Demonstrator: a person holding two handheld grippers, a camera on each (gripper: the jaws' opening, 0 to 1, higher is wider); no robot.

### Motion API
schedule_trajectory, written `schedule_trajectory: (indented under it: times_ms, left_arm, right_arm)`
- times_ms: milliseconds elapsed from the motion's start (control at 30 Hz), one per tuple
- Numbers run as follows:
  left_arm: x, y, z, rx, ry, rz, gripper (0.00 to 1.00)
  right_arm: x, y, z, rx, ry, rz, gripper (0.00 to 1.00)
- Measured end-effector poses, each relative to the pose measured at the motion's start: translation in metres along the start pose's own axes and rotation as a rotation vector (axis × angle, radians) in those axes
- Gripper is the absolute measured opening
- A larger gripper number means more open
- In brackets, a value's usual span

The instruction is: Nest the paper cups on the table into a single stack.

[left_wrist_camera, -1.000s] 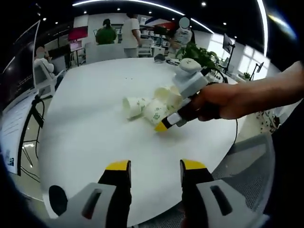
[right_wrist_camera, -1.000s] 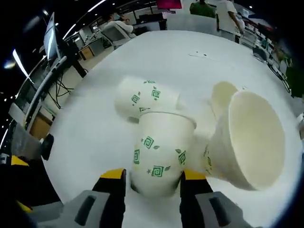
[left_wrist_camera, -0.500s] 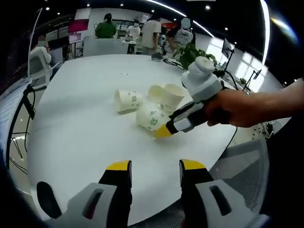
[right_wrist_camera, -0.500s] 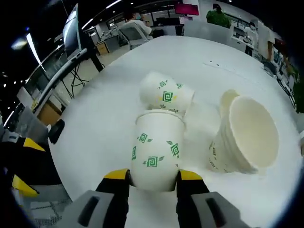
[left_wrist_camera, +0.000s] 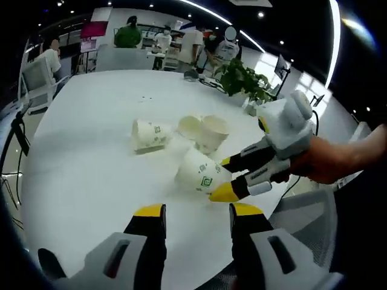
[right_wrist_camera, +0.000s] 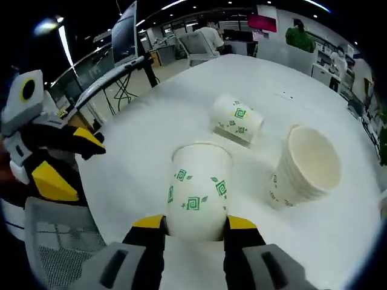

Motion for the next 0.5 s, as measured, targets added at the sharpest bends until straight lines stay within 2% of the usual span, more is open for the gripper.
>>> schedule_trajectory:
  times_ms: [133,233,500]
  left_arm:
    - [-0.005,0.009,0.004,-0.003,-0.036,0.011,0.41]
    - [-0.001,0.018,0.006,-0.009,-0.052,0.013,0.42]
    - [-0.011,0.022,0.01,0.031,-0.117,0.033,0.45]
  right_arm:
    - [0.008,-0.003,-0.001,0.002,0.017,-0.048,0.36]
    - [0.017,-0.004,-0.006,-0.011,0.032,-0.089,0.36]
    - [0.029,-0.003,-0.017,-0.046,0.028,-0.217,0.36]
Point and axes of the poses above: the point that each gripper's makers call its tool centre point, and the gripper's own axes: z roughly forward along the fingers, x roughly to its left, y roughly out of its top, the point moved 2 cm from there along -z, roughly backward along the fingers, and after that the axes turned 14 degrees about x, right-handed, at the moved point
